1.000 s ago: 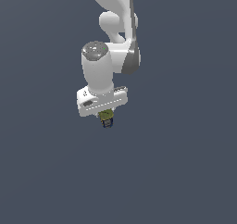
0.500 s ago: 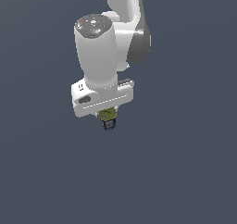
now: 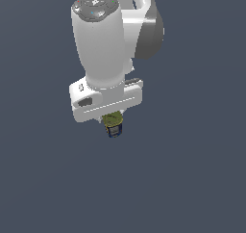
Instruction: Pick up the object and move it to a goal position.
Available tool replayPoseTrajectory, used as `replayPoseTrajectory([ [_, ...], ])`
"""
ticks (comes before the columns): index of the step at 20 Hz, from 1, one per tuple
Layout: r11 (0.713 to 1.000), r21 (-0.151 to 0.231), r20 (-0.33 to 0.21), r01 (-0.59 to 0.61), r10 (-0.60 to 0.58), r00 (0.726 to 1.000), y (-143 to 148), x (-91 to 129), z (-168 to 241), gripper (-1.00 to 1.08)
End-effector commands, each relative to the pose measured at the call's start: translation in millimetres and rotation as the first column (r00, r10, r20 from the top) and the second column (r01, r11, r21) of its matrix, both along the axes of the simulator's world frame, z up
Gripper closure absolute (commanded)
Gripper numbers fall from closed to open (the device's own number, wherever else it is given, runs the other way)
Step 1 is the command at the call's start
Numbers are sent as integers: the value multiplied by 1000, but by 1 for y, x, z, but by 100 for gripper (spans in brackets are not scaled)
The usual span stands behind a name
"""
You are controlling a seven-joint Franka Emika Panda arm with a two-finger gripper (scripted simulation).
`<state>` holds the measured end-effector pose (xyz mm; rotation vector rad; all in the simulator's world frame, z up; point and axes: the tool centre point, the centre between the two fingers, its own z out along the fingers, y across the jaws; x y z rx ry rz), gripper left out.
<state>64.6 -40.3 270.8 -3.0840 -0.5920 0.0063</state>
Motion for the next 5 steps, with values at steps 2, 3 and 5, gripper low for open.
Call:
replayPoseTrajectory([
  [2, 1000, 0, 4, 0, 0, 1000, 1, 4, 7, 108],
  [3, 1000, 0, 4, 0, 0, 1000, 1, 5, 7, 108],
  [5, 1000, 0, 4, 0, 0, 1000, 1, 5, 8, 108],
])
